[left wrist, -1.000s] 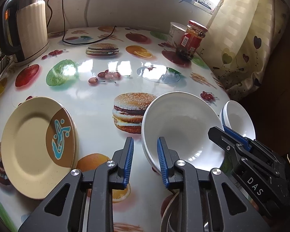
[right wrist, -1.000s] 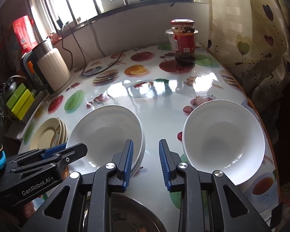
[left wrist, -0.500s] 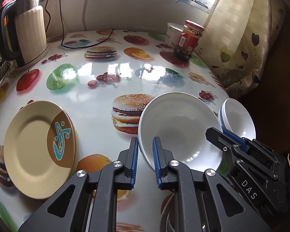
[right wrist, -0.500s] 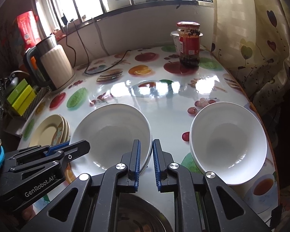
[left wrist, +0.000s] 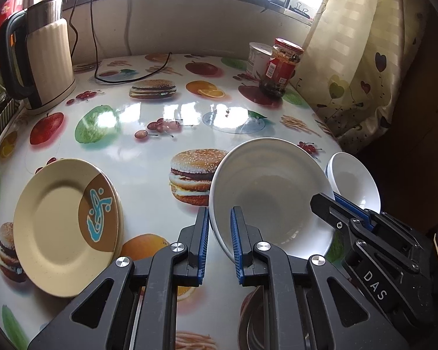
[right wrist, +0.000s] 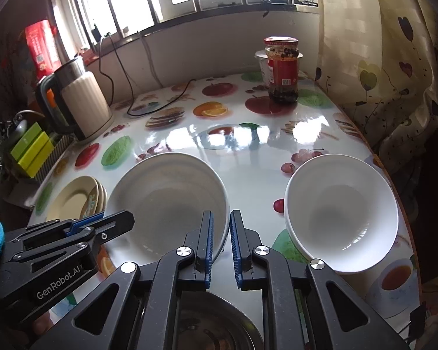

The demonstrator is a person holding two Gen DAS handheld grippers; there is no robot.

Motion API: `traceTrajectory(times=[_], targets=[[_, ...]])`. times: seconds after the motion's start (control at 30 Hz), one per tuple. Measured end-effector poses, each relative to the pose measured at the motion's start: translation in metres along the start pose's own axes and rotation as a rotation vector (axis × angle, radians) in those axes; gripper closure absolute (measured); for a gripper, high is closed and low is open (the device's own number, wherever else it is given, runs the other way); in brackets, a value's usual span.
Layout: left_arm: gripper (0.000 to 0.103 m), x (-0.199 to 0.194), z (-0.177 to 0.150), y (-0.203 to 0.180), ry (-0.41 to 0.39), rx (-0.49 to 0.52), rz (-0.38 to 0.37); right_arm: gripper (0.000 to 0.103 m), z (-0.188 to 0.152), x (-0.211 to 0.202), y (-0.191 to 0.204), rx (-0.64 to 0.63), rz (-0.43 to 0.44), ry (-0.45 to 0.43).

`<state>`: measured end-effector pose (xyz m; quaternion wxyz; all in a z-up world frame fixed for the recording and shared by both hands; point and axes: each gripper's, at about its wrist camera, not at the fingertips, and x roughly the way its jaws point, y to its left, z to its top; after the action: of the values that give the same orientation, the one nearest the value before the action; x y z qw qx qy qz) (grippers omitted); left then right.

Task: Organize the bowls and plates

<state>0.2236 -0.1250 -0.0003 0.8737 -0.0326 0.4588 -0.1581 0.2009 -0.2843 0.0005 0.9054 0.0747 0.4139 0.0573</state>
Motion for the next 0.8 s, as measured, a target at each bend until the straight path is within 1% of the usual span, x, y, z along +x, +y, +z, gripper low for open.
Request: traceTrajectory(times=[0.4,0.8], targets=[[0.087,-0.031,-0.007,-0.007,-0.049,0.022,-0.021,0.09,-0.001,-0.034,0.008,-0.002,-0.003,-0.064],[0.087,-0.059,-0.024,-0.016,-0.076,0.053,-0.047,0.09,-0.015,-0.072,0.015,0.006,-0.015,-0.115]])
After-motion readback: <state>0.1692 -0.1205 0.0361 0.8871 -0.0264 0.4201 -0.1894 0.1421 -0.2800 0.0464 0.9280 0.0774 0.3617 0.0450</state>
